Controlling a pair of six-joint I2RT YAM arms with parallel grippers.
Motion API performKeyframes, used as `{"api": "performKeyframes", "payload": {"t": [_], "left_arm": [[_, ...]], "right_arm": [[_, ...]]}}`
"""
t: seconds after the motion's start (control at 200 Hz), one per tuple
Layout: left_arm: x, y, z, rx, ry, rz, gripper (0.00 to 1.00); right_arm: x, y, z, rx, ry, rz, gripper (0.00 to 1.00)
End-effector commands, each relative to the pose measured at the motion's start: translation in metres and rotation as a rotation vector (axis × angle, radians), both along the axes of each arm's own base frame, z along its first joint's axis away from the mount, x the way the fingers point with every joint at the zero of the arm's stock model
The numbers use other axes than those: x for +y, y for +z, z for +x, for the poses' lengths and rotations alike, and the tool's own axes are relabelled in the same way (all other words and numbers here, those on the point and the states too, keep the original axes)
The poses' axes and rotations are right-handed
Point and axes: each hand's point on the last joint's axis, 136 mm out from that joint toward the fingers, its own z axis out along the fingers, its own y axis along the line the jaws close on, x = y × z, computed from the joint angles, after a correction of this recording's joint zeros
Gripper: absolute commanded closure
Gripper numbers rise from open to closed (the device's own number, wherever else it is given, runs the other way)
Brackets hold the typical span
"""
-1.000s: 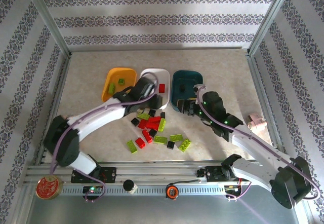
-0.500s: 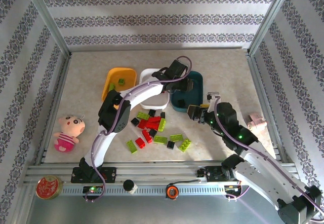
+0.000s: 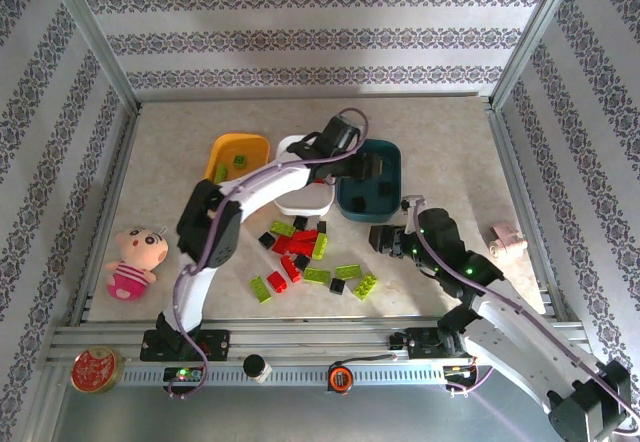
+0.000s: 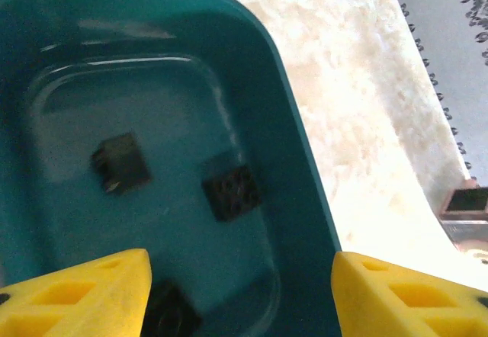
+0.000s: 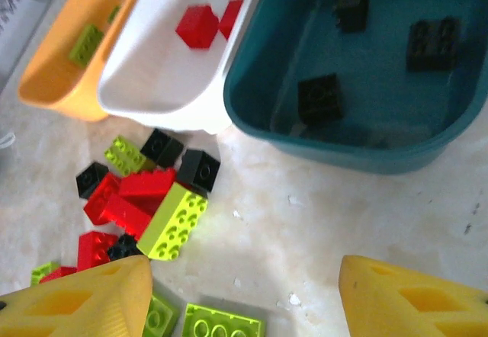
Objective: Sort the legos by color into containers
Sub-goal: Place the lego in the container, then pick up the lego from the center of the table.
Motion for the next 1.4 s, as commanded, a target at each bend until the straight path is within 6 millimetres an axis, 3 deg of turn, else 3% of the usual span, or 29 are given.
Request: {"api": "performKeyframes", "payload": {"t": [0.0,0.105,0.25,0.505,0.63,0.765,0.934,1.189,1.394], "left_arm": [[0.029,0.081,-0.009,-0.158,0.048,-0.159,0.33],[0.061,0.091,-0.045,-0.195,0.068,-0.174,0.3],[0.106,0.072,-0.095,-0.181,0.103,-0.152,0.24],[0.171,0.048,-0.155,-0.193,0.191,-0.119,0.14],[0.195,0.036,-0.174,-0.193,0.225,-0.078,0.0],[0.214,0.028,-0.19,-0.199,0.251,-0.058,0.0],[0.233,0.027,-0.199,-0.223,0.295,-0.039,0.0],[0.239,0.027,-0.202,-0.248,0.305,-0.03,0.0],[0.239,0.024,-0.202,-0.246,0.3,-0.025,0.0]], "right_arm": [[0.016,-0.023,-0.013,0.084,0.094,-0.017,0.34],[0.032,-0.038,-0.021,0.12,0.166,-0.094,0.35],[0.061,-0.053,-0.021,0.153,0.212,-0.15,0.34],[0.109,-0.055,0.014,0.138,0.117,-0.003,0.33],[0.125,-0.066,0.027,0.167,0.1,0.014,0.33],[0.142,-0.074,0.035,0.198,0.107,0.045,0.33],[0.15,-0.09,0.038,0.244,0.103,0.032,0.34],[0.134,-0.118,0.03,0.321,0.063,-0.077,0.46],[0.113,-0.124,0.024,0.325,0.034,-0.174,0.54]]}}
